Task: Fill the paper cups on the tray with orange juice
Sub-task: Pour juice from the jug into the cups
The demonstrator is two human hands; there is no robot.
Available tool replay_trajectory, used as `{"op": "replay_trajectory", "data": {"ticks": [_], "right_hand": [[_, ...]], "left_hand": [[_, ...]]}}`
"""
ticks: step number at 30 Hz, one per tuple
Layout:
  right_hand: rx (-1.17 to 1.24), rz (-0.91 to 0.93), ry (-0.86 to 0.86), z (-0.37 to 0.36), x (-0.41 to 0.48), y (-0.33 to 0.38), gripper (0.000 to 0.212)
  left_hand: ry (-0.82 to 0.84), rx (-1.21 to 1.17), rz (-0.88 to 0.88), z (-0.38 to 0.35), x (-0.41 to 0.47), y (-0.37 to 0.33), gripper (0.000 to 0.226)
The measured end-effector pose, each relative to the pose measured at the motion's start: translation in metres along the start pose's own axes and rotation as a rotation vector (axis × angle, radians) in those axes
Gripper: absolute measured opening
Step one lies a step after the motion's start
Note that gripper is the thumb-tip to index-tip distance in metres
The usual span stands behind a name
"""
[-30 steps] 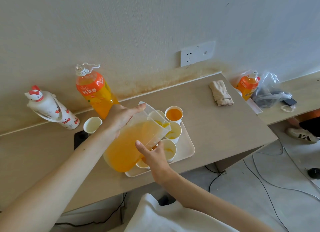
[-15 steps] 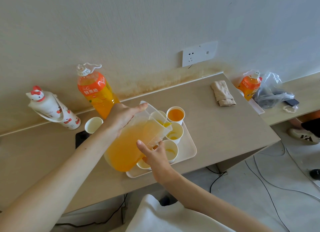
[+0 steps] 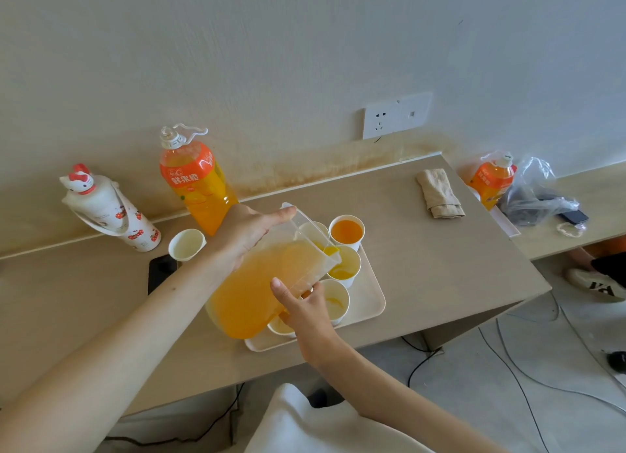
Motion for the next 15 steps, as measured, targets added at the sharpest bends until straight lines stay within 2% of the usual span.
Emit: {"op": "replay_trajectory", "data": {"ticks": [15], "right_hand": [[-0.012, 0.016, 0.015, -0.001, -0.0025, 0.0009, 0.091]], "left_hand": [[0.002, 0.022, -0.019, 0.0019, -0.0027, -0.0017, 0.062]]}}
Point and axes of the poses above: each hand's wrist, its own x-axis towards the middle knuckle, its own z-axis out of the back of the hand, y = z × x, the point moved 1 cm from there along x, towards the middle knuckle, and after that the axes turned 7 degrees about -z, right-handed, at the moved point
